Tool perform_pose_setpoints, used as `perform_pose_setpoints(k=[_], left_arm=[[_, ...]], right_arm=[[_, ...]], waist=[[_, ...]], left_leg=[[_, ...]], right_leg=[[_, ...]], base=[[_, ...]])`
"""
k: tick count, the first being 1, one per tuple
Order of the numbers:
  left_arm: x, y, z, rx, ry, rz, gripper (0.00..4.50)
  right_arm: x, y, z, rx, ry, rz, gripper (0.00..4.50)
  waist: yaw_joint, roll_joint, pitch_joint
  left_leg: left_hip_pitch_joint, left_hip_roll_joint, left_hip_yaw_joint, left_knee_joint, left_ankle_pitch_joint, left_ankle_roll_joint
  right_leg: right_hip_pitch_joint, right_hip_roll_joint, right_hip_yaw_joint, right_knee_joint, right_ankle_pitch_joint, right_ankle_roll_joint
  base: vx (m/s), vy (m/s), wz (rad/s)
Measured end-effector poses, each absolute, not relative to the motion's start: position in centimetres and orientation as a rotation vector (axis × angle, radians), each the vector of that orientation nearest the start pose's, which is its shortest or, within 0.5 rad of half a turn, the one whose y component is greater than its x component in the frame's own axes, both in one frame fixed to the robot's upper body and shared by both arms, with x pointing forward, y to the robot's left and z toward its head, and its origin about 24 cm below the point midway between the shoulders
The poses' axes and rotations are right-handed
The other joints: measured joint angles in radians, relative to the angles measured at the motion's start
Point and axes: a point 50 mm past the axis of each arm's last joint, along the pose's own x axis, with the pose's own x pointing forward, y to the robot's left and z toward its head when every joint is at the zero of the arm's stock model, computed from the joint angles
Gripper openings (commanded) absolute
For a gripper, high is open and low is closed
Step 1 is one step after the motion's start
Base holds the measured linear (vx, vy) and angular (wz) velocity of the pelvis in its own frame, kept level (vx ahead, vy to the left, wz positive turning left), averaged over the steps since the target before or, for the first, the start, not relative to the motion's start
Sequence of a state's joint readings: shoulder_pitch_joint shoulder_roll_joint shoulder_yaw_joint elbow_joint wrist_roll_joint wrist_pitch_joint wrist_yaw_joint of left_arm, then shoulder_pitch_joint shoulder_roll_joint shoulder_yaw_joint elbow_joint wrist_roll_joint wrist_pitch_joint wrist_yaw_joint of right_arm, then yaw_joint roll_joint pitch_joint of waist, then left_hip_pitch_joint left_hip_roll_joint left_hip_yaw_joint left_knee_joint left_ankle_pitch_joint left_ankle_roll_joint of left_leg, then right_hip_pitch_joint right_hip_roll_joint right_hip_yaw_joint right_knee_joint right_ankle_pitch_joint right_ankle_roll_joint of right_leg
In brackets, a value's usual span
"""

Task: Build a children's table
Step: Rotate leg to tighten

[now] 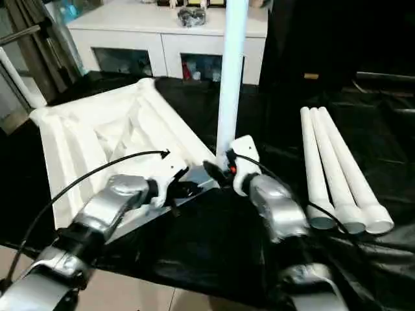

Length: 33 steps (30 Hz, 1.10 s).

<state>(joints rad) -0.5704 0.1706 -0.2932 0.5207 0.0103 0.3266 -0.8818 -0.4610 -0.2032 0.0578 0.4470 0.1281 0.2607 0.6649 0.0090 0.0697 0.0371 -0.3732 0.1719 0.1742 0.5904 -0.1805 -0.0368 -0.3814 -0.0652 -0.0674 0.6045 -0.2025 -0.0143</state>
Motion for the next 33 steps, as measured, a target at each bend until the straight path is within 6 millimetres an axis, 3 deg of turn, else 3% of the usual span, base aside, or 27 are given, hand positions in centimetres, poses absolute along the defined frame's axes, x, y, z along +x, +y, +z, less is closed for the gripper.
perform_pose_setpoints(k=[4, 8, 17, 28, 31, 33], left_arm=[[30.8, 8.2, 4.2, 0.25, 0.455, -1.214, 0.0], [30.2, 9.2, 4.5, 0.249, 0.463, -1.309, 0.0], [28.8, 10.4, 4.4, 0.237, 0.518, -1.438, 0.0], [28.9, 10.0, 4.5, 0.231, 0.506, -1.426, 0.0], [29.7, 9.0, 4.0, 0.214, 0.509, -1.346, 0.0], [30.4, 8.3, 4.0, 0.212, 0.509, -1.274, 0.0]], right_arm=[[31.2, -14.2, 5.2, -0.049, 0.304, 0.898, 3.55], [30.0, -15.0, 5.5, -0.075, 0.329, 1.067, 3.55], [28.3, -15.6, 5.5, -0.065, 0.405, 1.236, 2.71], [28.3, -15.5, 5.9, -0.088, 0.376, 1.248, 2.23], [28.7, -16.0, 5.5, -0.09, 0.365, 1.126, 2.19], [29.6, -15.7, 5.2, -0.082, 0.341, 0.999, 2.14]], waist=[[0.02, 0.0, 0.0], [0.036, 0.002, 0.0], [0.057, 0.002, 0.001], [0.059, 0.003, 0.0], [0.06, 0.004, 0.0], [0.051, 0.004, 0.0]], left_leg=[[-0.003, 0.001, 0.0, -0.006, 0.0, 0.0], [-0.013, 0.002, 0.0, -0.005, 0.001, 0.004], [-0.012, 0.002, 0.0, -0.001, -0.002, 0.0], [-0.01, 0.002, 0.0, 0.001, -0.001, 0.0], [-0.008, 0.002, 0.001, 0.002, 0.0, 0.001], [-0.005, 0.002, 0.001, 0.003, 0.0, 0.001]], right_leg=[[-0.002, 0.002, 0.0, -0.003, 0.0, 0.0], [-0.011, 0.003, -0.001, -0.004, -0.001, -0.001], [-0.009, 0.002, 0.0, -0.003, 0.0, -0.001], [-0.005, 0.002, 0.0, -0.002, 0.0, -0.001], [-0.002, 0.002, 0.001, -0.001, 0.001, -0.001], [0.001, 0.002, 0.001, -0.001, 0.001, -0.001]], base=[[0.0, 0.0, 0.0], [0.0, 0.0, 0.0], [0.0, 0.0, 0.0], [0.0, 0.0, 0.0], [0.0, 0.0, 0.0], [0.0, 0.0, 0.0]])
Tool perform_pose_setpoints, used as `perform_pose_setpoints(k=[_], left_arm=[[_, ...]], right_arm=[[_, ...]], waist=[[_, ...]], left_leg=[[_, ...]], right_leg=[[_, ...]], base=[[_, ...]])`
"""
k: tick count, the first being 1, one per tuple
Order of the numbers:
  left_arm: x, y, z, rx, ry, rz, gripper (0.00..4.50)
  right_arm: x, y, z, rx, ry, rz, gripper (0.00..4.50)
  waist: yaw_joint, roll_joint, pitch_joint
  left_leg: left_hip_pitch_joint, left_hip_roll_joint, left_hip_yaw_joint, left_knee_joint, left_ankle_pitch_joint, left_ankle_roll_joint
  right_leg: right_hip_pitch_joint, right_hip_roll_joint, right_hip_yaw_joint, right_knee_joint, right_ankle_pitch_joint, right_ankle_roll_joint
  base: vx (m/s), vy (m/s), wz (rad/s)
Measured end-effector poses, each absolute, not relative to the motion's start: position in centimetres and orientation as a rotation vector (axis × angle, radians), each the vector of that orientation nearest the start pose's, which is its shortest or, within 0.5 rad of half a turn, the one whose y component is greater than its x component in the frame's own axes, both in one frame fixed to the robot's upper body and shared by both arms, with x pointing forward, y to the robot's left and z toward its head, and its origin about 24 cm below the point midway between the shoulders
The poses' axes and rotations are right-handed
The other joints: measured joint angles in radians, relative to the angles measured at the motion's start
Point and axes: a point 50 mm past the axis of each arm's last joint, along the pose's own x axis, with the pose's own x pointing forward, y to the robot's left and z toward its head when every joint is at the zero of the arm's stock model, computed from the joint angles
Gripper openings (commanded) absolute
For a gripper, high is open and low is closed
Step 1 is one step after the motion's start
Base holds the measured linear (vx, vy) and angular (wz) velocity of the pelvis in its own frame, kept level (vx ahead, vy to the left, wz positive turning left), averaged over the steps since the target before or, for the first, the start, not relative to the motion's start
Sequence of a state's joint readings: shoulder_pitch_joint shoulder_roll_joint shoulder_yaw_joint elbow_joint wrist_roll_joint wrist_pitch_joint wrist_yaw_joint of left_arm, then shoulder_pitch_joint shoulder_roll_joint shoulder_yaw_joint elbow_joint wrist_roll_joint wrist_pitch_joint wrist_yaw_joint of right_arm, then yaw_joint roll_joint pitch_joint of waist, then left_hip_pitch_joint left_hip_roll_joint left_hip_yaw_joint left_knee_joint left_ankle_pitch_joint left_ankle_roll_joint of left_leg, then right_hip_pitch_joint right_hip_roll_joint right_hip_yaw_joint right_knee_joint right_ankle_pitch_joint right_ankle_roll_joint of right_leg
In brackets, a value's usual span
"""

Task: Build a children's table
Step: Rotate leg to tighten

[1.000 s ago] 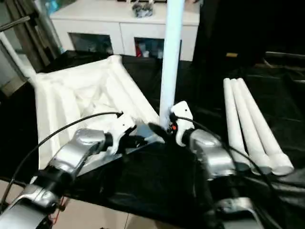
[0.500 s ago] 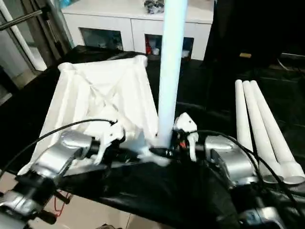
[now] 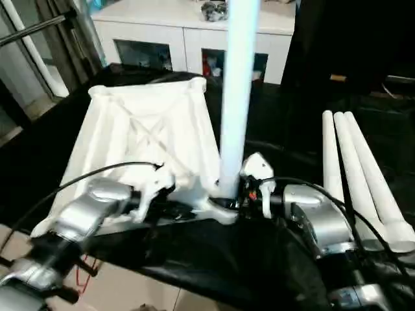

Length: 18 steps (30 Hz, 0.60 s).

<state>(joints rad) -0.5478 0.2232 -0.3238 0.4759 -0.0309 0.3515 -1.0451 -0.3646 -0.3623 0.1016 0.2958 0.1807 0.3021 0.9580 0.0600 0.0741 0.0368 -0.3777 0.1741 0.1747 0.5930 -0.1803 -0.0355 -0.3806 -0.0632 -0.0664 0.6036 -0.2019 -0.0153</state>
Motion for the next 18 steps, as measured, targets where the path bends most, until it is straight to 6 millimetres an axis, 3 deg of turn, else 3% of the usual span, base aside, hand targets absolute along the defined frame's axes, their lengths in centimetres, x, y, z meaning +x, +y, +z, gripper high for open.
perform_pose_setpoints(k=[4, 10, 11, 18], left_arm=[[31.6, 6.9, 3.7, 0.179, 0.512, -1.124, 0.0], [32.2, 5.9, 3.6, 0.174, 0.503, -1.006, 0.0], [32.3, 5.9, 3.6, 0.175, 0.503, -1.007, 0.0], [31.9, 6.8, 3.8, 0.192, 0.49, -1.069, 0.0]], right_arm=[[31.9, -14.6, 4.6, -0.095, 0.31, 0.74, 2.04], [33.6, -12.5, 4.0, -0.048, 0.313, 0.493, 2.0], [33.6, -12.4, 3.9, -0.043, 0.312, 0.486, 2.55], [33.0, -12.6, 4.1, 0.002, 0.297, 0.583, 3.13]], waist=[[-0.029, -0.001, 0.0], [-0.055, 0.001, -0.001], [-0.056, 0.001, -0.001], [-0.058, 0.001, -0.001]], left_leg=[[0.011, 0.0, 0.0, 0.0, 0.0, -0.001], [0.014, -0.001, -0.001, -0.002, 0.0, -0.001], [0.014, -0.001, -0.001, -0.002, 0.0, -0.001], [0.012, -0.001, -0.002, -0.006, 0.0, -0.001]], right_leg=[[0.007, 0.0, 0.0, -0.001, -0.003, 0.006], [0.01, 0.0, -0.001, -0.003, -0.004, 0.007], [0.011, 0.0, -0.001, -0.003, -0.004, 0.007], [0.01, 0.0, -0.001, -0.008, -0.003, 0.005]], base=[[0.0, 0.0, 0.0], [0.0, 0.0, 0.0], [0.0, 0.0, 0.0], [0.0, 0.0, 0.0]])
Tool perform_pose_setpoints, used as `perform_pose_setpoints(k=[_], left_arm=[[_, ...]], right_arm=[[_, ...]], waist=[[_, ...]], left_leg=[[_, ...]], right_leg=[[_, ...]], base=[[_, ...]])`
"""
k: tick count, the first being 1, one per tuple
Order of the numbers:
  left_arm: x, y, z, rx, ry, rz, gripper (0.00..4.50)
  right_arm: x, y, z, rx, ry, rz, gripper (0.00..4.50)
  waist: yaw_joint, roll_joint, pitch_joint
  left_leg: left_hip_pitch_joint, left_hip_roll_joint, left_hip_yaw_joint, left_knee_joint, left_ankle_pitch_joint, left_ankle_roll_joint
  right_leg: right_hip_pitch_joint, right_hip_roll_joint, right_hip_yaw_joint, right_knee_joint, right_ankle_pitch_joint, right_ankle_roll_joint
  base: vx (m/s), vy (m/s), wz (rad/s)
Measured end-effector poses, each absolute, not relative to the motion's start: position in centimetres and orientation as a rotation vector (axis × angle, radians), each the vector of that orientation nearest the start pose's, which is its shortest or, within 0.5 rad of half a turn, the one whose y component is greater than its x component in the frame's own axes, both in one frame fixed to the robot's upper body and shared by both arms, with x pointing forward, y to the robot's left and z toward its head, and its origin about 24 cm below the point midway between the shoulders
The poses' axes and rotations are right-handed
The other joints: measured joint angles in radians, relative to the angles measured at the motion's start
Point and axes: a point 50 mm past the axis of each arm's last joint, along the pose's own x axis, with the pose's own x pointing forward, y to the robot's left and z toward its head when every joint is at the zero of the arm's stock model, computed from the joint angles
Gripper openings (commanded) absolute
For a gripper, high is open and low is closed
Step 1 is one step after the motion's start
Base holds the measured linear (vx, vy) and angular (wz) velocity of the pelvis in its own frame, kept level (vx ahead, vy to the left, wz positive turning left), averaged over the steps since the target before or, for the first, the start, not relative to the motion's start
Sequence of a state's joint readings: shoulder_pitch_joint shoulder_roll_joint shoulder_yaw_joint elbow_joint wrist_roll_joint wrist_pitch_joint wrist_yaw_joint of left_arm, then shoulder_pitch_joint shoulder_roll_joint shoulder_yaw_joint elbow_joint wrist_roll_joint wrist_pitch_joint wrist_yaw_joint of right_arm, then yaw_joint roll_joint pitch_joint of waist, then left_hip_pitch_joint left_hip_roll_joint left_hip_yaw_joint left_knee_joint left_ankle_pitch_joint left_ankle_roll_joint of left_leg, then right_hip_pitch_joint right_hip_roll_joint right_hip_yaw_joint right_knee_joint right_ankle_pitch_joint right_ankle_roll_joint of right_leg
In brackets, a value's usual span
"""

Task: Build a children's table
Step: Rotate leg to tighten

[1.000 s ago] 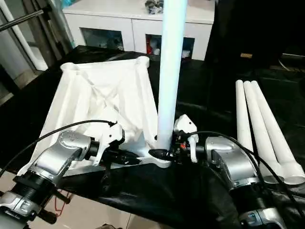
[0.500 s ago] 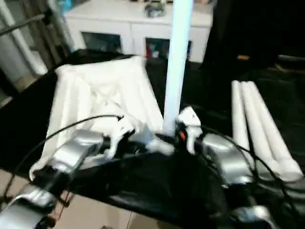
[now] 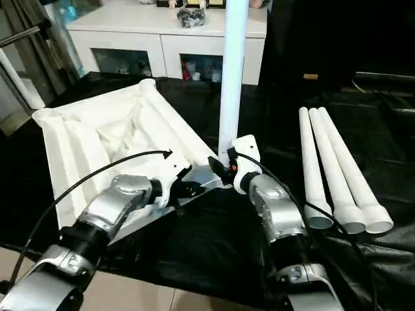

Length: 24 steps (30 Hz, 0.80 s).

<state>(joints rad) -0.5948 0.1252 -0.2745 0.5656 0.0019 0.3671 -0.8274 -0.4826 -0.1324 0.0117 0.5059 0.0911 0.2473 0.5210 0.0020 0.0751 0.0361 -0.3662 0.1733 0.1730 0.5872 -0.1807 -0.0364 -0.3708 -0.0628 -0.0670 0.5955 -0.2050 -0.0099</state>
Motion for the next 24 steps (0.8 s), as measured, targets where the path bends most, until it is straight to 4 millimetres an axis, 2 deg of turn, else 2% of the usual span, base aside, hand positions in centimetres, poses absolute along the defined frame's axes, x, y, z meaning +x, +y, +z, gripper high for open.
perform_pose_setpoints(k=[1, 6, 11, 15, 18, 24], left_arm=[[31.8, 7.0, 3.9, 0.197, 0.486, -1.089, 0.0], [31.2, 8.3, 4.2, 0.221, 0.473, -1.173, 0.0], [30.6, 9.1, 4.5, 0.242, 0.484, -1.287, 0.0], [29.9, 9.9, 4.4, 0.247, 0.506, -1.366, 0.0], [29.4, 10.3, 4.4, 0.25, 0.522, -1.408, 0.0], [29.2, 10.4, 4.4, 0.242, 0.529, -1.43, 0.0]], right_arm=[[32.8, -12.7, 4.1, -0.021, 0.292, 0.622, 3.26], [31.7, -13.6, 4.1, -0.088, 0.305, 0.795, 3.26], [30.2, -15.2, 4.7, -0.109, 0.348, 0.988, 3.26], [29.1, -15.8, 4.7, -0.103, 0.4, 1.111, 3.26], [28.5, -15.7, 4.6, -0.086, 0.416, 1.172, 2.94], [28.3, -15.7, 4.7, -0.082, 0.431, 1.195, 2.61]], waist=[[0.002, 0.0, 0.0], [0.009, 0.001, 0.0], [0.036, 0.003, 0.001], [0.049, 0.003, 0.001], [0.054, 0.003, 0.001], [0.057, 0.003, 0.001]], left_leg=[[-0.002, 0.0, 0.0, -0.001, 0.0, 0.0], [-0.007, 0.0, 0.0, -0.007, -0.001, -0.001], [-0.016, 0.001, 0.0, -0.006, 0.002, 0.004], [-0.017, 0.001, 0.0, -0.002, 0.001, 0.004], [-0.017, 0.001, 0.0, -0.001, -0.001, -0.001], [-0.017, 0.001, 0.0, 0.0, -0.001, -0.001]], right_leg=[[-0.002, 0.0, 0.0, 0.0, 0.003, -0.004], [-0.008, 0.001, -0.001, 0.0, 0.003, -0.005], [-0.015, 0.001, -0.002, 0.0, 0.003, -0.006], [-0.015, 0.001, -0.001, 0.0, 0.003, -0.006], [-0.015, 0.001, -0.001, 0.0, 0.003, -0.006], [-0.014, 0.001, 0.0, 0.001, 0.004, -0.006]], base=[[0.0, 0.0, 0.0], [0.01, -0.004, 0.0], [0.0, 0.0, 0.0], [0.0, 0.0, 0.0], [0.0, 0.0, 0.0], [0.0, 0.0, 0.0]])
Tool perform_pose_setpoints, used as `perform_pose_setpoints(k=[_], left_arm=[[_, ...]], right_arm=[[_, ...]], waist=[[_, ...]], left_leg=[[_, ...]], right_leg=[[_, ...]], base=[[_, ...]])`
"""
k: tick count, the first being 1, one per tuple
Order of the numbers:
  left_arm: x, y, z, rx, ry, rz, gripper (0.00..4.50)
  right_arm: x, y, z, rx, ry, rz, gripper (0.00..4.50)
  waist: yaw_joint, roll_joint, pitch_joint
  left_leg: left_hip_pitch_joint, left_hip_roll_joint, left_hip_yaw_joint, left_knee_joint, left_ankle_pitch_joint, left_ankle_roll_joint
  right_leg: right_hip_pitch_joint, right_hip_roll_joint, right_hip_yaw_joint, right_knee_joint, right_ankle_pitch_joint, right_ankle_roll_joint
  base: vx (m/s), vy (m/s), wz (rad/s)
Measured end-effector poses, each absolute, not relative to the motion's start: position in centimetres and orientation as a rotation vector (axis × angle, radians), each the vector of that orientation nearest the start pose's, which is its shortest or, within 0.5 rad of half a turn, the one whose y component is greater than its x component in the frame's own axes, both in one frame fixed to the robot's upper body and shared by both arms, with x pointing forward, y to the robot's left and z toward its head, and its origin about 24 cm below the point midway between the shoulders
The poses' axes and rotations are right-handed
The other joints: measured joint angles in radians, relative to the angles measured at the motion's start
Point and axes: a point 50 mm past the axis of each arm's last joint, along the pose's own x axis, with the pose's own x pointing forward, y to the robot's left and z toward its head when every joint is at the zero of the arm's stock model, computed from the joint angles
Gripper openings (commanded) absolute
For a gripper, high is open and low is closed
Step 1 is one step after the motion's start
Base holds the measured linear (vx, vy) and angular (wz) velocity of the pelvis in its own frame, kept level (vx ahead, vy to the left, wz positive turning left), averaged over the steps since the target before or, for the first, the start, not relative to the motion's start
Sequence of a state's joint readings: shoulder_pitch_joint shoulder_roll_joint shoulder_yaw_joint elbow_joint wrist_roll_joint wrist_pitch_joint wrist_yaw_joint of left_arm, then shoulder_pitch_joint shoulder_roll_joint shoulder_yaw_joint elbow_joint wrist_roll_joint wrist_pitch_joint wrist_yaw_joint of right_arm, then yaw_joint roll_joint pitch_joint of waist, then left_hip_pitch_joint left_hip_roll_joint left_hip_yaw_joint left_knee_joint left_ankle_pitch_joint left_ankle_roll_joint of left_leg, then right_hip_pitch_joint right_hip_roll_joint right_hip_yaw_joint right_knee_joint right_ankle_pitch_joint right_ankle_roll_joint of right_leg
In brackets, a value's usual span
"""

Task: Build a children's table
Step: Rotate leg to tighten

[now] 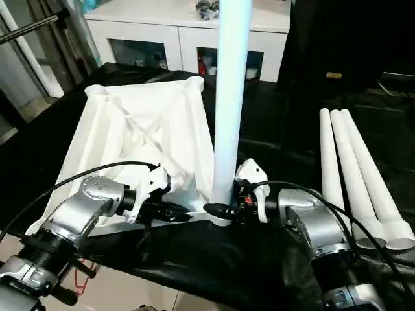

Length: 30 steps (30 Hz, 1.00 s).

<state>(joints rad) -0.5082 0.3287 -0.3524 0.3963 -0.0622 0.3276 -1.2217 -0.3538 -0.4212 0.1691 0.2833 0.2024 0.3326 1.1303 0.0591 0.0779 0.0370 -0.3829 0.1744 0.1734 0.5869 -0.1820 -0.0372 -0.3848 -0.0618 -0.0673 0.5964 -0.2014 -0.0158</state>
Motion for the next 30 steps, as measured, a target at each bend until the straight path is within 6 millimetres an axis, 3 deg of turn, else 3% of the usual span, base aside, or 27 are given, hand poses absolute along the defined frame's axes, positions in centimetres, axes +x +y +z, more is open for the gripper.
perform_pose_setpoints(k=[10, 12, 16, 20, 22, 30], left_arm=[[29.3, 10.0, 4.0, 0.215, 0.525, -1.383, 0.0], [30.1, 9.4, 3.9, 0.207, 0.514, -1.295, 0.0], [31.7, 7.9, 3.6, 0.172, 0.522, -1.127, 0.0], [32.4, 7.1, 3.5, 0.163, 0.527, -1.029, 0.0], [32.4, 7.0, 3.5, 0.169, 0.526, -1.018, 0.0], [32.0, 7.4, 3.6, 0.196, 0.502, -1.077, 0.0]], right_arm=[[28.2, -15.5, 4.3, -0.063, 0.423, 1.141, 2.53], [29.3, -15.2, 3.9, -0.047, 0.394, 1.003, 2.53], [31.8, -13.8, 3.2, -0.003, 0.37, 0.708, 2.51], [33.3, -12.2, 2.9, 0.01, 0.386, 0.522, 2.51], [33.5, -12.0, 2.9, 0.01, 0.385, 0.506, 3.07], [33.1, -12.5, 3.4, -0.016, 0.363, 0.626, 3.7]], waist=[[0.001, 0.001, -0.001], [-0.005, 0.0, -0.001], [-0.034, -0.002, 0.001], [-0.057, -0.001, 0.002], [-0.06, -0.001, 0.002], [-0.057, -0.003, 0.003]], left_leg=[[0.002, 0.0, 0.0, 0.001, 0.0, 0.0], [0.008, 0.0, 0.0, 0.003, 0.001, 0.0], [0.021, 0.0, 0.0, 0.003, 0.0, 0.0], [0.026, -0.002, -0.003, 0.001, 0.0, 0.0], [0.027, -0.002, -0.003, 0.0, 0.0, 0.0], [0.024, -0.002, -0.003, 0.0, 0.0, 0.0]], right_leg=[[0.002, 0.0, 0.0, 0.001, 0.0, 0.0], [0.005, 0.0, 0.001, 0.003, 0.001, -0.001], [0.015, -0.001, 0.0, 0.002, -0.003, 0.006], [0.018, -0.002, -0.002, -0.005, -0.004, 0.007], [0.019, -0.002, -0.002, -0.006, -0.004, 0.007], [0.017, -0.002, 0.0, -0.008, -0.003, 0.007]], base=[[0.0, 0.0, 0.0], [0.0, 0.0, 0.0], [0.0, 0.0, 0.0], [0.0, 0.0, 0.0], [0.0, 0.0, 0.0], [0.0, 0.0, 0.0]])
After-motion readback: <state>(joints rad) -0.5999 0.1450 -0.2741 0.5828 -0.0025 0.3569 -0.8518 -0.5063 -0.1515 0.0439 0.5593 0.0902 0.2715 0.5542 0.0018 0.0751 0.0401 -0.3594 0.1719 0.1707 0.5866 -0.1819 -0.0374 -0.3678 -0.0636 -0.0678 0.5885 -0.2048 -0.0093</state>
